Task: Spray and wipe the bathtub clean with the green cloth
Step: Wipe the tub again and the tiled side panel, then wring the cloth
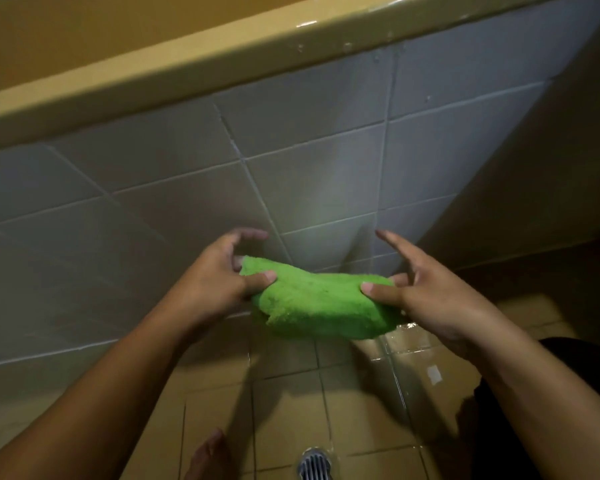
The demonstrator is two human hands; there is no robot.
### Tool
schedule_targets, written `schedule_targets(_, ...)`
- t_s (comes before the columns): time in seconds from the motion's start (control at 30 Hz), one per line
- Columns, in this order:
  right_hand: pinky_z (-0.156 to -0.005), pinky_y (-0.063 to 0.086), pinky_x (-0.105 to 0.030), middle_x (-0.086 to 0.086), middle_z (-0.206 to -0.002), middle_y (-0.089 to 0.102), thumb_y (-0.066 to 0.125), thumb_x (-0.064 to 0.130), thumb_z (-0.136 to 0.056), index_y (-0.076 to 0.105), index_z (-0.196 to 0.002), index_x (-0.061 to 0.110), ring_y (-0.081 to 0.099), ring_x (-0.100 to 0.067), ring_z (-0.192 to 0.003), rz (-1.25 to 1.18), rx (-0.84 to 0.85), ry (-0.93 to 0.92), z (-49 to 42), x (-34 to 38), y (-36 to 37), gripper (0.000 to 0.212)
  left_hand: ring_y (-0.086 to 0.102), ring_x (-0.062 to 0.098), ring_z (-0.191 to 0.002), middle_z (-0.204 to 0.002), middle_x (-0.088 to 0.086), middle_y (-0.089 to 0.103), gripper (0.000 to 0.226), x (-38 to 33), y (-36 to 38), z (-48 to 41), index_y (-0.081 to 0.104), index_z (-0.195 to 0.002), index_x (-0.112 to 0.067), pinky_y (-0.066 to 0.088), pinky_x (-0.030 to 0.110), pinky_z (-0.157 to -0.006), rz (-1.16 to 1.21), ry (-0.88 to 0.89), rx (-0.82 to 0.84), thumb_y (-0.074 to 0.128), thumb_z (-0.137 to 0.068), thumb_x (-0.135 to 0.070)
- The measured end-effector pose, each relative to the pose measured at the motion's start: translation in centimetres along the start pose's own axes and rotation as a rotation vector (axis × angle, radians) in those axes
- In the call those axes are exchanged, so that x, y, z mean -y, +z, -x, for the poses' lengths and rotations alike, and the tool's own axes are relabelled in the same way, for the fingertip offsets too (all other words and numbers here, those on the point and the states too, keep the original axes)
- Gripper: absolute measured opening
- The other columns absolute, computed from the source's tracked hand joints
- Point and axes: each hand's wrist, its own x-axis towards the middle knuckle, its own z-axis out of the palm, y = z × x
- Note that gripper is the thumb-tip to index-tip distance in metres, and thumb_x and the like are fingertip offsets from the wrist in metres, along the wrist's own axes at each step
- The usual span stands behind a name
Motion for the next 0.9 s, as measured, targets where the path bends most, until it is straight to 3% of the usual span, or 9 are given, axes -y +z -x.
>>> schedule_targets(0.07,-0.063,0.056,-0.036,-0.026,-0.081,0.068,0.075,0.015,-0.093,0.059,-0.133,0.048,0.067,-0.023,-0.072,0.046,-0.063,-0.057,-0.6,-0.1,0.2,0.055,0.069,0.031,-0.068,-0.077,0.010,0.073,0.044,0.6,-0.5,-0.8,0.066,-0.115,-0.034,0.061,0.045,-0.069,-0.247,0.073,-0.071,0.085,-0.084,-0.009)
schedule_targets(0.13,-0.070,0.055,-0.043,-0.013,-0.078,0.067,0.080,0.026,-0.090,0.073,-0.111,0.045,0.064,-0.029,-0.074,0.131,-0.133,-0.132,-1.4,-0.5,0.1,0.029,0.054,0.019,-0.057,-0.067,-0.002,0.060,0.037,0.7,-0.7,-1.4,0.069,-0.108,-0.035,0.043,0.031,-0.062,-0.409,0.118,-0.144,0.089,-0.080,-0.023)
schedule_targets(0.2,-0.083,0.062,-0.046,0.000,-0.088,0.077,0.084,0.033,-0.084,0.079,-0.102,0.039,0.073,-0.029,-0.084,0.179,-0.159,-0.164,-1.6,-0.6,0.1,0.019,0.052,0.014,-0.063,-0.072,-0.004,0.056,0.032,0.2,-0.4,-1.5,0.068,-0.105,-0.032,0.036,0.028,-0.060,-0.557,0.141,-0.218,0.089,-0.080,-0.030)
schedule_targets(0.27,-0.087,0.061,-0.049,0.001,-0.094,0.078,0.088,0.038,-0.079,0.080,-0.099,0.037,0.073,-0.026,-0.090,0.268,-0.169,-0.163,-1.7,-0.4,0.2,0.021,0.053,0.013,-0.069,-0.077,-0.003,0.056,0.033,-0.3,-0.1,-1.4,0.065,-0.102,-0.029,0.035,0.031,-0.061,-0.656,0.153,-0.294,0.089,-0.079,-0.033)
schedule_targets(0.37,-0.090,0.059,-0.041,0.004,-0.098,0.076,0.091,0.033,-0.076,0.078,-0.107,0.033,0.071,-0.016,-0.091,0.359,-0.138,-0.157,-1.8,-0.1,0.4,0.033,0.054,0.019,-0.078,-0.084,-0.004,0.054,0.040,-0.2,0.3,-1.5,0.060,-0.101,-0.026,0.033,0.031,-0.066,-0.688,0.186,-0.351,0.090,-0.077,-0.035)
schedule_targets(0.5,-0.083,0.057,-0.027,0.009,-0.102,0.072,0.092,0.030,-0.076,0.073,-0.117,0.032,0.068,-0.006,-0.087,0.478,-0.087,-0.100,-2.1,0.5,0.0,0.046,0.061,0.005,-0.090,-0.103,-0.009,0.064,0.044,-0.3,-0.1,-1.4,0.064,-0.110,-0.033,0.045,0.028,-0.079,-0.586,0.173,-0.052,0.090,-0.075,-0.039)
schedule_targets(0.57,-0.082,0.055,-0.027,0.007,-0.101,0.072,0.091,0.034,-0.077,0.075,-0.113,0.031,0.068,-0.010,-0.090,0.547,-0.110,-0.091,-2.4,0.6,-0.5,0.040,0.064,0.010,-0.099,-0.109,-0.007,0.067,0.049,-0.3,-0.2,-1.2,0.067,-0.115,-0.032,0.045,0.026,-0.085,-0.700,0.214,0.067,0.093,-0.073,-0.031)
schedule_targets(0.73,-0.078,0.049,-0.026,0.009,-0.093,0.070,0.082,0.036,-0.088,0.076,-0.108,0.029,0.066,-0.012,-0.090,0.703,-0.103,-0.112,-2.8,1.0,-1.2,0.022,0.062,0.028,-0.095,-0.095,0.003,0.066,0.027,0.0,0.5,-0.9,0.077,-0.104,-0.020,0.030,0.028,-0.072,-0.962,0.406,-0.140,0.088,-0.080,-0.018)
schedule_targets(0.9,-0.083,0.047,-0.031,0.000,-0.104,0.059,0.064,0.025,-0.102,0.076,-0.110,0.022,0.059,-0.020,-0.100,0.823,-0.148,-0.237,-3.4,0.4,-1.2,0.014,0.052,0.020,-0.074,-0.077,-0.002,0.060,0.019,-0.4,0.3,-0.8,0.073,-0.082,-0.022,0.028,0.031,-0.064,-0.949,0.506,-0.215,0.090,-0.076,-0.024)
